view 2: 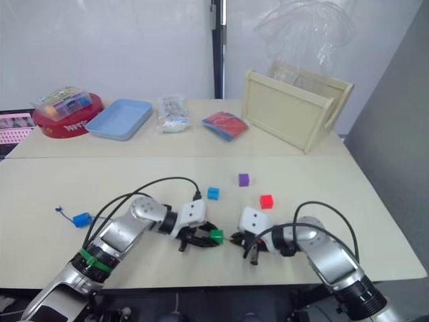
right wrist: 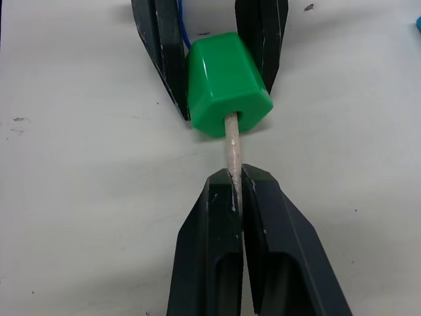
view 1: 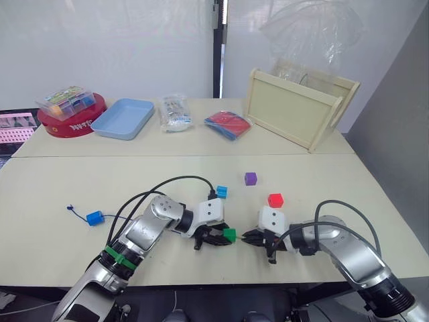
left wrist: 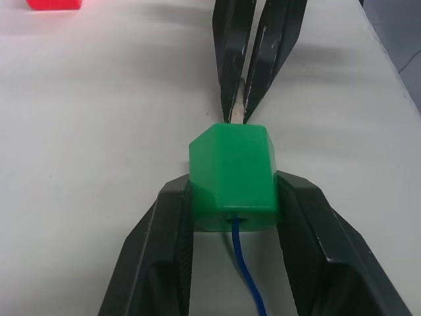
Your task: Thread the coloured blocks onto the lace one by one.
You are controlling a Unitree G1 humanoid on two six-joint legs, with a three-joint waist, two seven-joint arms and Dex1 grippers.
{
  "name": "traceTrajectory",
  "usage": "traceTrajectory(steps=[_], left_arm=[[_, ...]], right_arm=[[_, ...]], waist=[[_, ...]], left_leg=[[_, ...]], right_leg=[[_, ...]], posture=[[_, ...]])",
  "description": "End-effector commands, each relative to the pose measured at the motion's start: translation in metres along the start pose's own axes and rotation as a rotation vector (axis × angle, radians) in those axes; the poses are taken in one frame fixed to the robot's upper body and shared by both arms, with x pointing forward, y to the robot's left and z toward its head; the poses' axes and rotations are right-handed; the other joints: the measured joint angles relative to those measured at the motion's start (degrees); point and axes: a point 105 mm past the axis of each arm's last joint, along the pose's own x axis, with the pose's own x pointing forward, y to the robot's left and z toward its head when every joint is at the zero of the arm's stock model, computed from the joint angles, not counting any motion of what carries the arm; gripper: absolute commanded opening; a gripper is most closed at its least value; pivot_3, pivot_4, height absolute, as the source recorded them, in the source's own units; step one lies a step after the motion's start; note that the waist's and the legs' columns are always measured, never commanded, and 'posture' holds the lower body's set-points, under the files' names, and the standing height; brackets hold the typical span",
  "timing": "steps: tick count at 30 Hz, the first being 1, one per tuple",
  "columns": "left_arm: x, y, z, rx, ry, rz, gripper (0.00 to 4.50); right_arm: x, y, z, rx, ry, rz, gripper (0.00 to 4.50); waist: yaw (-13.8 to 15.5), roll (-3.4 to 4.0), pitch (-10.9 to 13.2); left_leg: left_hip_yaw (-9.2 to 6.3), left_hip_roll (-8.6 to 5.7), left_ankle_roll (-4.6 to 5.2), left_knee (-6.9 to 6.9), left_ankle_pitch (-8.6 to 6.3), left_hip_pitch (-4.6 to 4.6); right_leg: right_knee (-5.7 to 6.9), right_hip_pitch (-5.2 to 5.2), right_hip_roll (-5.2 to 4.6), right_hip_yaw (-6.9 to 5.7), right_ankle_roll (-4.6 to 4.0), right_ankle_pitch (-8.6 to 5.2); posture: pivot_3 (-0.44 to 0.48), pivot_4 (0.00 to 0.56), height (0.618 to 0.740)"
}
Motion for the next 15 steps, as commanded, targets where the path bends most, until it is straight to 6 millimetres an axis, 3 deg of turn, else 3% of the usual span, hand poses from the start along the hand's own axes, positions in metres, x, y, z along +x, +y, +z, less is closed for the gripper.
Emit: traceTrajectory(steps=[1,6,10,12,15], left_arm=[[-0.021,0.001,-0.008,0.003,0.012,0.007,1.28],[-0.073,0.0,-0.029,-0.026,0.048,0.036,1.28],[-0.122,-0.006,-0.057,-0.087,0.142,0.056,1.28],[-0.135,-0.007,-0.067,-0.097,0.181,0.064,1.28],[-0.174,-0.001,-0.095,-0.124,0.303,0.15,1.28]], right_arm=[[-0.005,-0.007,0.019,-0.072,-0.037,-0.015,0.0],[-0.005,-0.009,0.028,-0.102,-0.042,-0.001,0.0],[-0.003,-0.008,0.031,-0.101,-0.051,0.004,0.0],[-0.003,-0.008,0.032,-0.1,-0.053,0.007,0.0],[0.0,-0.007,0.031,-0.1,-0.054,0.014,0.0]], waist=[[-0.13,0.0,0.0],[-0.88,0.0,0.0],[-1.17,0.03,0.02],[-1.11,0.04,0.02],[-0.84,0.04,0.02]], left_leg=[[0.0,0.0,0.0,0.0,0.0,0.0],[-0.01,0.05,0.0,-0.02,0.0,0.03],[-0.02,0.08,0.0,-0.05,0.0,0.03],[-0.01,0.08,0.0,-0.05,0.0,0.03],[0.0,0.06,0.0,-0.05,0.0,0.02]], right_leg=[[0.0,0.0,0.0,0.0,0.0,0.0],[0.03,-0.01,0.03,-0.01,0.0,0.0],[0.04,-0.04,0.05,-0.03,0.0,0.0],[0.03,-0.04,0.05,-0.03,0.0,0.0],[0.02,-0.04,0.03,-0.04,0.0,0.0]], posture=[[0.0,0.15,0.74],[0.0,0.15,0.74],[0.0,0.15,0.74],[0.0,0.15,0.74],[0.0,0.15,0.74]])
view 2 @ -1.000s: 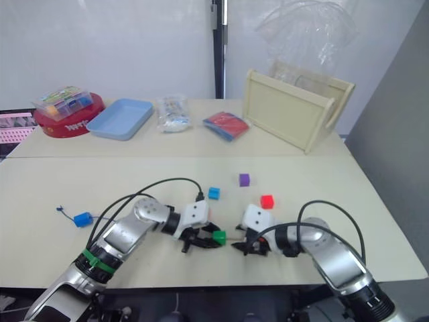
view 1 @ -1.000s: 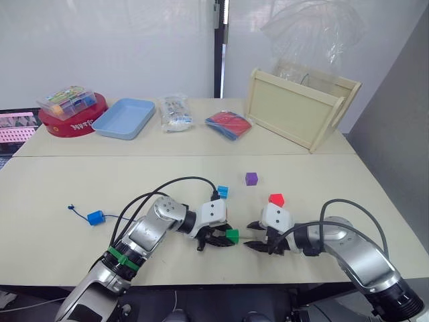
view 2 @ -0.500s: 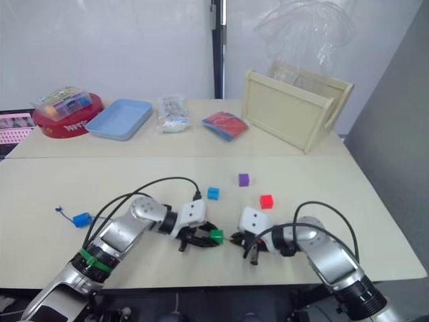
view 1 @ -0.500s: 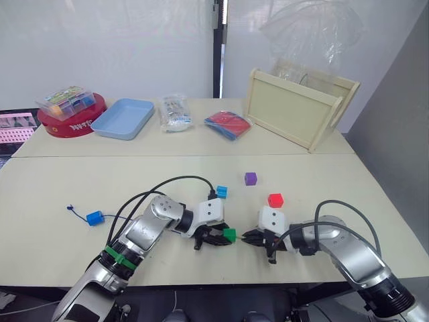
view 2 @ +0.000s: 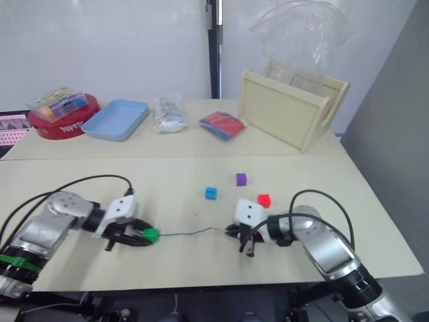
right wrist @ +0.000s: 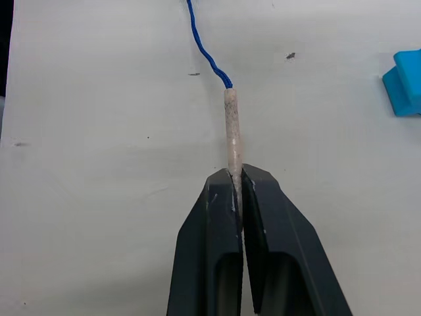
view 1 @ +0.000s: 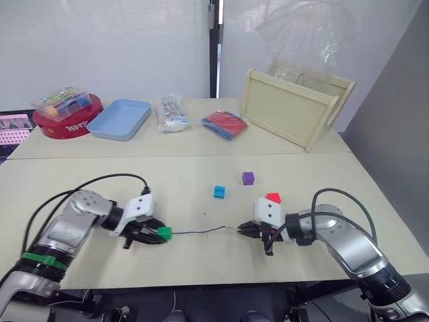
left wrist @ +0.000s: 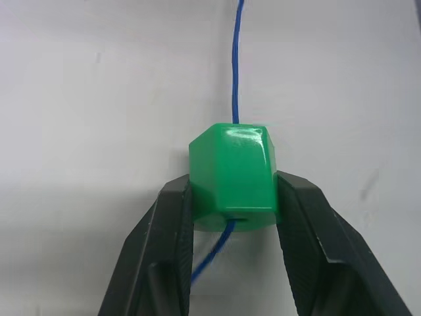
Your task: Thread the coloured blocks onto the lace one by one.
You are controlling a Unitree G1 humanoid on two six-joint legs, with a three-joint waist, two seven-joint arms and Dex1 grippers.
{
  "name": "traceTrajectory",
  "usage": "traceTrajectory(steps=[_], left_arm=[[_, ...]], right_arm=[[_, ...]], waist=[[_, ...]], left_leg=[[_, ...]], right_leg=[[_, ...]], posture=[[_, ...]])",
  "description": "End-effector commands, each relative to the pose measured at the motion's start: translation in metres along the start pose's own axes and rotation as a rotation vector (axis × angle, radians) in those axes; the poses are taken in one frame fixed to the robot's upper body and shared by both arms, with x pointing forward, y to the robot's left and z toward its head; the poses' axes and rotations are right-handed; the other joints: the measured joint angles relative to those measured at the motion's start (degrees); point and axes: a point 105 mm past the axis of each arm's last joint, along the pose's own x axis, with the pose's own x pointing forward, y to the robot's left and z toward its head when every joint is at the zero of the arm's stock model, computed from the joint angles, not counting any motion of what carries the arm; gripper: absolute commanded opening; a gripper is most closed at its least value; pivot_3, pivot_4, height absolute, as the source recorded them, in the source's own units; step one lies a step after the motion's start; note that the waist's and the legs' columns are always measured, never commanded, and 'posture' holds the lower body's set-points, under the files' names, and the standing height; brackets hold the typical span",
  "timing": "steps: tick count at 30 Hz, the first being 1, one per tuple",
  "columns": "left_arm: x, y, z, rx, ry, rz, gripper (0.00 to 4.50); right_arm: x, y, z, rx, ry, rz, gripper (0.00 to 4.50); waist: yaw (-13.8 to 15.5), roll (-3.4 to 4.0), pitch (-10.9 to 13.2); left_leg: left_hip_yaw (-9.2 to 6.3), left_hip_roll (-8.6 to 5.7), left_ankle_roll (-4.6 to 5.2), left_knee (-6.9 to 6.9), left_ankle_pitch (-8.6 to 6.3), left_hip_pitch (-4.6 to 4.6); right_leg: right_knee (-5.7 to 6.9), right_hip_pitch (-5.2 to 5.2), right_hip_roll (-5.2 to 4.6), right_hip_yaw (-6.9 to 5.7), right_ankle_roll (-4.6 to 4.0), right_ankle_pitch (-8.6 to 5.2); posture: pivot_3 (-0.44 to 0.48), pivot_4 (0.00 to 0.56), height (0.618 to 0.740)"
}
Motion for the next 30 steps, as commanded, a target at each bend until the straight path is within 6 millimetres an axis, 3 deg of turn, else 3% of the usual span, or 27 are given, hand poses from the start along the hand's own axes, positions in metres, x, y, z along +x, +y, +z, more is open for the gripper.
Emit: traceTrajectory(steps=[1,8,12,15,16,22,26,30], left_arm=[[-0.036,0.013,-0.032,-0.009,0.128,0.09,1.28],[-0.077,0.018,-0.063,-0.017,0.276,0.137,1.28],[-0.077,0.02,-0.059,0.001,0.24,0.142,1.28],[-0.071,0.025,-0.046,0.003,0.161,0.156,1.28],[-0.071,0.026,-0.041,-0.007,0.135,0.154,2.31],[-0.082,0.04,0.0,0.049,0.062,0.195,4.26],[-0.082,0.042,0.028,0.06,-0.009,0.18,4.26],[-0.04,0.017,0.067,0.077,-0.166,0.044,4.26]], right_arm=[[0.0,0.0,0.009,-0.032,-0.024,-0.001,0.0],[0.006,0.004,0.008,-0.033,-0.028,0.01,0.0],[0.009,0.004,0.011,-0.03,-0.039,0.012,0.0],[0.009,0.003,0.011,-0.029,-0.041,0.006,0.0],[0.009,0.003,0.012,-0.027,-0.043,0.005,0.0],[0.01,0.006,0.015,-0.019,-0.051,0.007,0.0],[0.011,0.007,0.015,-0.012,-0.053,0.008,0.0],[0.015,0.008,0.017,-0.006,-0.053,0.009,0.0]], waist=[[-0.06,0.0,0.0],[-0.63,0.0,0.0],[-0.67,0.01,0.0],[-0.52,0.01,0.0],[-0.45,0.01,0.0],[-0.25,-0.1,0.04],[-0.34,-0.1,0.04],[-0.41,-0.09,0.04]], left_leg=[[0.0,0.01,0.0,0.0,0.0,0.0],[0.01,0.04,0.02,-0.05,-0.01,0.1],[0.02,0.04,0.02,-0.05,-0.01,0.1],[0.02,0.05,0.01,-0.05,-0.01,0.07],[0.02,0.05,0.01,-0.05,-0.01,0.06],[0.01,0.05,0.0,0.02,0.0,-0.07],[0.01,0.04,0.0,0.02,0.0,-0.06],[0.01,0.05,0.0,0.02,0.0,-0.06]], right_leg=[[0.0,0.0,0.0,0.0,0.0,0.0],[0.11,-0.05,0.06,0.0,0.0,0.0],[0.14,-0.06,0.05,0.0,0.0,0.0],[0.15,-0.06,0.05,0.0,0.0,0.0],[0.15,-0.06,0.04,-0.01,0.0,0.0],[0.14,-0.11,0.04,-0.03,0.0,0.0],[0.16,-0.11,0.03,-0.03,0.0,0.0],[0.19,-0.11,0.03,-0.03,0.0,0.0]], posture=[[0.0,0.15,0.74],[0.0,0.15,0.74],[0.0,0.15,0.74],[0.0,0.15,0.74],[0.0,0.15,0.74],[0.0,0.15,0.74],[0.0,0.15,0.74],[0.0,0.15,0.74]])
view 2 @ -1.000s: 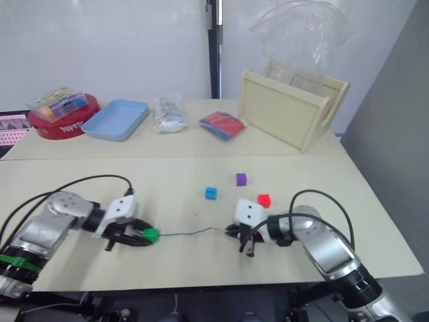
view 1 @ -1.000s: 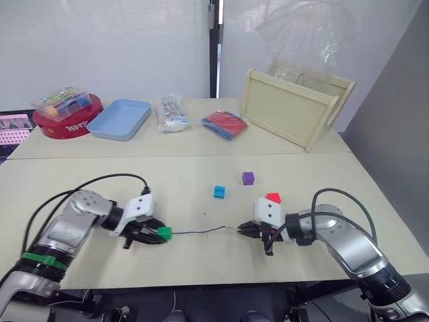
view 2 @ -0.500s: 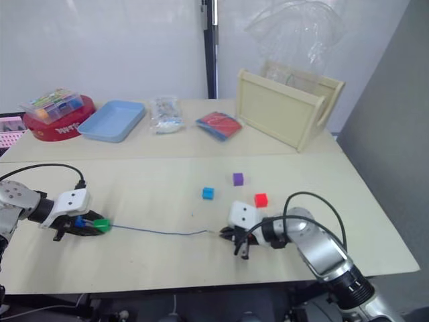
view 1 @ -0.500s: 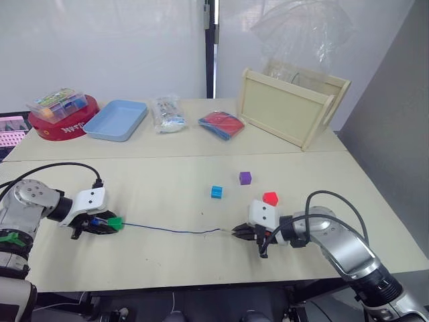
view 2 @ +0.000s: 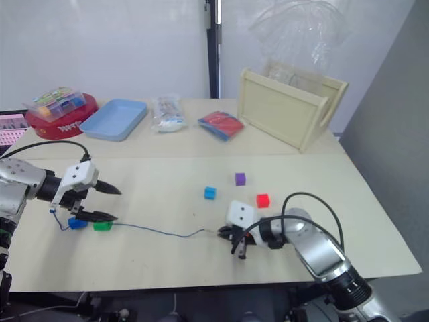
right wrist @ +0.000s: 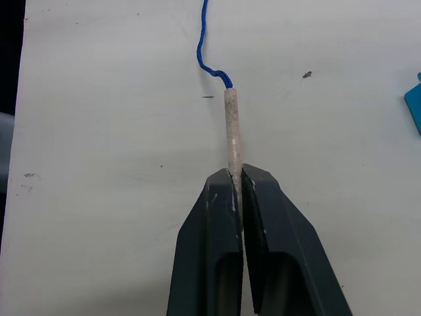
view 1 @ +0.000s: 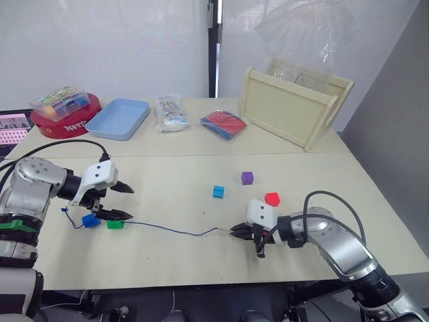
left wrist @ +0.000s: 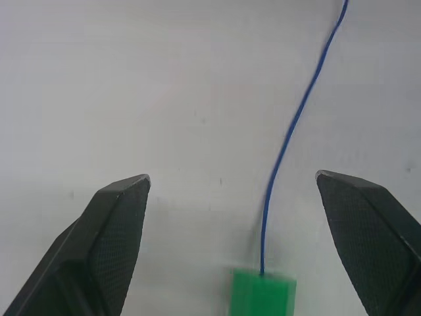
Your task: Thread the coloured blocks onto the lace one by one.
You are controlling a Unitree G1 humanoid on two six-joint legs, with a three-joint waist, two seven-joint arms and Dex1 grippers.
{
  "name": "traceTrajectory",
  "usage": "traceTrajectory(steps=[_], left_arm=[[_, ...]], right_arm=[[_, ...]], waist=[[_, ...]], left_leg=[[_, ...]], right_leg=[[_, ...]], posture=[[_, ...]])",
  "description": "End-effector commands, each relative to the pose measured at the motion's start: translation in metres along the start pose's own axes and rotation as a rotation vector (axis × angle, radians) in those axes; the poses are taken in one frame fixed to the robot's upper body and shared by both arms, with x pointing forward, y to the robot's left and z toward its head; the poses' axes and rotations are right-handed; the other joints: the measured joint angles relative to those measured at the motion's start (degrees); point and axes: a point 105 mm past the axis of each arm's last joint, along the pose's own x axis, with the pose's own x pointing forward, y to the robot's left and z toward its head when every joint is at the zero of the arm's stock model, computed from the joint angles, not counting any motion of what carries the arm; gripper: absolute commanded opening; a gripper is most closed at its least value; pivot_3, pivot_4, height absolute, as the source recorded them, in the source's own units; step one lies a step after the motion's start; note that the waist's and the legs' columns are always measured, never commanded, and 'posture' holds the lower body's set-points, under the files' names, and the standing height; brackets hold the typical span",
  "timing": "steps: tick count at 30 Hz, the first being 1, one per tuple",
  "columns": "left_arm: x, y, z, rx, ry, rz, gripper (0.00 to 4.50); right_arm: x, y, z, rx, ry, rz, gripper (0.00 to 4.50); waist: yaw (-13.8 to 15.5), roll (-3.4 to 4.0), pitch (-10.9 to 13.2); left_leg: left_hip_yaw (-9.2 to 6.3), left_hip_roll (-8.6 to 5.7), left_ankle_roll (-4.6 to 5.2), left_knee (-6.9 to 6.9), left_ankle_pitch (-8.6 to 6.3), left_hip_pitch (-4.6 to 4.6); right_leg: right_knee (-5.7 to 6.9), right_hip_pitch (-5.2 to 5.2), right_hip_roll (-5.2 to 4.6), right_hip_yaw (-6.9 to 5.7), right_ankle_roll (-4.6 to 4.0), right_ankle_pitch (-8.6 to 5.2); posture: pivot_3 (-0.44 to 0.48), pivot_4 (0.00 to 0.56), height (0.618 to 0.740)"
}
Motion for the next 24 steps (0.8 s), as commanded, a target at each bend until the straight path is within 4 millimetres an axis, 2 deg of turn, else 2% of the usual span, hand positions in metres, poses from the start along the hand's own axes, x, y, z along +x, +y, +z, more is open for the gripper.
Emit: traceTrajectory(steps=[1,6,12,17,22,23,24], left_arm=[[0.031,-0.026,0.029,0.022,-0.124,-0.093,4.26],[0.089,-0.052,0.046,0.021,-0.268,-0.126,4.26],[0.14,-0.062,0.053,-0.067,-0.359,-0.139,4.26],[0.153,-0.066,0.044,-0.129,-0.357,-0.16,4.26],[0.152,-0.067,0.052,-0.154,-0.392,-0.177,4.26],[0.152,-0.067,0.054,-0.157,-0.397,-0.181,3.7],[0.152,-0.067,0.055,-0.159,-0.399,-0.183,3.41]], right_arm=[[0.002,0.002,0.011,-0.028,-0.024,0.001,0.0],[0.004,0.002,0.014,-0.024,-0.026,-0.003,0.0],[0.005,0.001,0.017,-0.032,-0.024,-0.009,0.0],[0.003,0.002,0.017,-0.03,-0.018,-0.018,0.0],[0.001,0.003,0.015,-0.025,-0.004,-0.02,0.0],[0.001,0.004,0.014,-0.023,-0.003,-0.02,0.0],[0.001,0.004,0.014,-0.022,-0.003,-0.021,0.0]], waist=[[0.01,0.03,-0.01],[0.11,0.02,-0.01],[0.22,0.01,-0.02],[0.0,0.02,-0.02],[0.2,0.01,-0.02],[0.27,0.01,-0.02],[0.27,0.01,-0.02]], left_leg=[[0.0,0.01,0.0,0.0,0.0,0.01],[0.0,0.01,0.0,0.02,0.0,0.01],[-0.01,-0.04,0.0,0.09,0.0,-0.02],[-0.01,-0.04,0.0,0.08,0.0,0.03],[-0.01,-0.06,0.0,0.08,0.0,0.0],[-0.01,-0.07,0.0,0.08,0.0,0.0],[-0.01,-0.07,0.0,0.09,0.0,0.0]], right_leg=[[-0.01,0.01,0.0,0.0,0.0,0.0],[-0.02,0.02,0.0,0.02,0.0,0.0],[-0.02,0.04,-0.02,0.02,0.0,0.0],[-0.01,0.04,-0.01,0.03,0.0,0.0],[-0.04,0.04,-0.03,0.03,0.0,0.0],[-0.04,0.04,-0.03,0.03,0.0,0.0],[-0.05,0.05,-0.04,0.03,0.0,0.0]], posture=[[0.0,0.15,0.74],[0.0,0.15,0.74],[0.0,0.15,0.74],[0.0,0.15,0.74],[0.0,0.15,0.74],[0.0,0.15,0.74],[0.0,0.15,0.74]])
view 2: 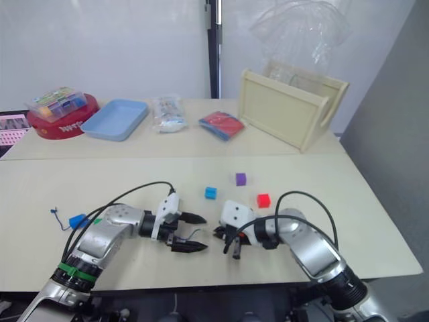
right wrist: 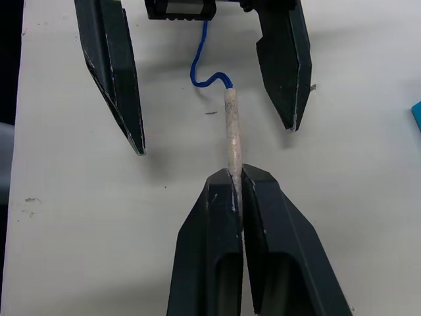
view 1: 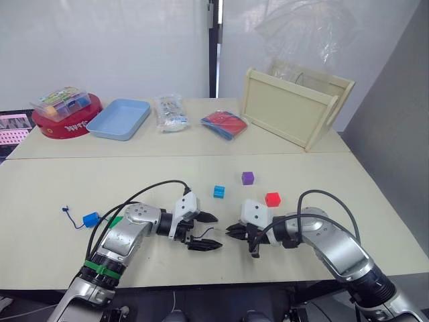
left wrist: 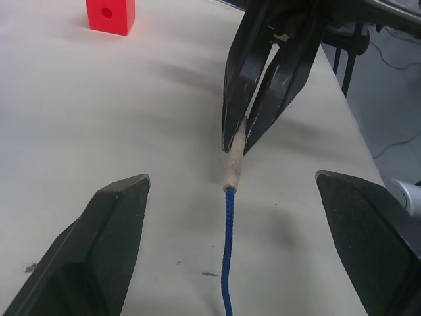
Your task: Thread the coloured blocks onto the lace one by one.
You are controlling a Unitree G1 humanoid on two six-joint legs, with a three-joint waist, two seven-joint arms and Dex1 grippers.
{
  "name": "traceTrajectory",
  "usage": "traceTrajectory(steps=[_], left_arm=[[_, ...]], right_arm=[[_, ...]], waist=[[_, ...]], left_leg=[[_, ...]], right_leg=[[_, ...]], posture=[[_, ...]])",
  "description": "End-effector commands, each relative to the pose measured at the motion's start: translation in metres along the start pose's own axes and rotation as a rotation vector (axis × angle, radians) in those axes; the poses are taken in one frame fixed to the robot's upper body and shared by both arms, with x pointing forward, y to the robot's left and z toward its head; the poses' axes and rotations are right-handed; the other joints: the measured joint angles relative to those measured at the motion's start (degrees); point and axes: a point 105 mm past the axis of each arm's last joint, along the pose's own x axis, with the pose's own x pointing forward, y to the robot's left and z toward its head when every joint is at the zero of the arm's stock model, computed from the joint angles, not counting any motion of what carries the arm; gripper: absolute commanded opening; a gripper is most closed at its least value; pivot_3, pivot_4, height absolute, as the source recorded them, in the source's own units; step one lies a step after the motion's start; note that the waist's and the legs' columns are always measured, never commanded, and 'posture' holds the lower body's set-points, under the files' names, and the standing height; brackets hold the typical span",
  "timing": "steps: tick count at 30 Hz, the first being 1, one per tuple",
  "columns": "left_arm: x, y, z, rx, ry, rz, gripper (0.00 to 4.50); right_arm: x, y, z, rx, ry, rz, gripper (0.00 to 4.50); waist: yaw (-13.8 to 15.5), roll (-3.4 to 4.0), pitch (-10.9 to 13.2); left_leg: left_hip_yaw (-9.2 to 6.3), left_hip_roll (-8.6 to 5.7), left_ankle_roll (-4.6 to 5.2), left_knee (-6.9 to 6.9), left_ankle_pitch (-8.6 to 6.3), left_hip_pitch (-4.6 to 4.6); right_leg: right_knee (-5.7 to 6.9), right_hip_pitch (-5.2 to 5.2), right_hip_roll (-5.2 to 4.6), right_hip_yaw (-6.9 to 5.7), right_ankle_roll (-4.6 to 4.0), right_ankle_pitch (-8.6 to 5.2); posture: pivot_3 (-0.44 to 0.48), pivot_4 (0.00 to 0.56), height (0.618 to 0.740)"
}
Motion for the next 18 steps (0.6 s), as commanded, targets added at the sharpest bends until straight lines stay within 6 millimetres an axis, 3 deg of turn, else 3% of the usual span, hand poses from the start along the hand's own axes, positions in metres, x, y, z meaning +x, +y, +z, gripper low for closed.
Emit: traceTrajectory(steps=[1,10,18], left_arm=[[0.0,-0.0012,0.0145,0.018,-0.039,-0.01,3.09],[-0.0008,-0.0004,0.018,0.011,-0.038,-0.005,0.08],[-0.0018,0.0012,0.0186,0.006,-0.046,0.002,0.03]], right_arm=[[-0.0036,0.0006,0.0068,-0.028,-0.012,-0.01,0.0],[-0.0029,0.0016,0.0059,-0.025,-0.01,-0.012,0.0],[-0.0029,0.003,0.0022,-0.027,0.005,-0.006,0.0]], waist=[[-0.02,0.0,0.0],[-0.04,0.0,0.0],[-0.02,0.0,0.0]], left_leg=[[0.0,-0.01,0.0,0.0,0.0,0.0],[0.0,-0.01,0.0,0.0,0.0,0.01],[0.0,-0.01,0.0,0.0,0.0,0.0]], right_leg=[[-0.01,0.0,-0.01,0.0,0.0,0.0],[0.0,0.0,-0.01,0.0,0.0,0.0],[-0.01,0.0,-0.01,0.0,0.0,0.0]], posture=[[0.0,0.15,0.74],[0.0,0.15,0.74],[0.0,0.15,0.74]])
